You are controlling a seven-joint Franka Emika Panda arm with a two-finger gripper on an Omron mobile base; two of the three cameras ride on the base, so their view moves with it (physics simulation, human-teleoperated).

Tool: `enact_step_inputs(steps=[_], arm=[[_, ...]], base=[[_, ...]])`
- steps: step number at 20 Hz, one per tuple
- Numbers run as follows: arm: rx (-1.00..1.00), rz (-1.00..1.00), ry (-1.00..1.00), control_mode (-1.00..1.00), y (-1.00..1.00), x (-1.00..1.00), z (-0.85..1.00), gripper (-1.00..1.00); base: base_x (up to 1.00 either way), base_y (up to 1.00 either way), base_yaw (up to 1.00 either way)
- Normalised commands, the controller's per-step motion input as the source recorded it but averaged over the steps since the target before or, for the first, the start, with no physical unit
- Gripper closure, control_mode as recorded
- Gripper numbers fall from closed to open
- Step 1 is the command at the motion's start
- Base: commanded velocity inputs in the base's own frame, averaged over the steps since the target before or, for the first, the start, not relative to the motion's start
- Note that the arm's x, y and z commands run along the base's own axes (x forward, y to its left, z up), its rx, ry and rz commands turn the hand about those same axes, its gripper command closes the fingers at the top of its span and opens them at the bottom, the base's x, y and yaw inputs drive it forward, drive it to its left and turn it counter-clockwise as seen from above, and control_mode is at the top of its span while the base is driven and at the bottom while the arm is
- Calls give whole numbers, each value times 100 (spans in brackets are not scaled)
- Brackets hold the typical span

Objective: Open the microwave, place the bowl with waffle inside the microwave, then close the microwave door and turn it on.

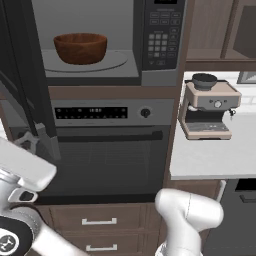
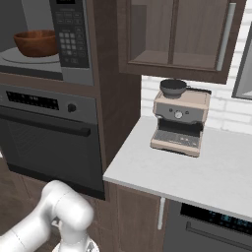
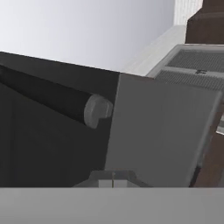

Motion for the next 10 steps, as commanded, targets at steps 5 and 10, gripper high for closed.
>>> enact_step_inputs(steps=[5, 10], arm=[[4, -4, -4, -100, -3, 27, 33, 100], [11, -3, 0, -100, -55, 21, 47, 100]], base=[[0, 0, 0], [0, 0, 0]])
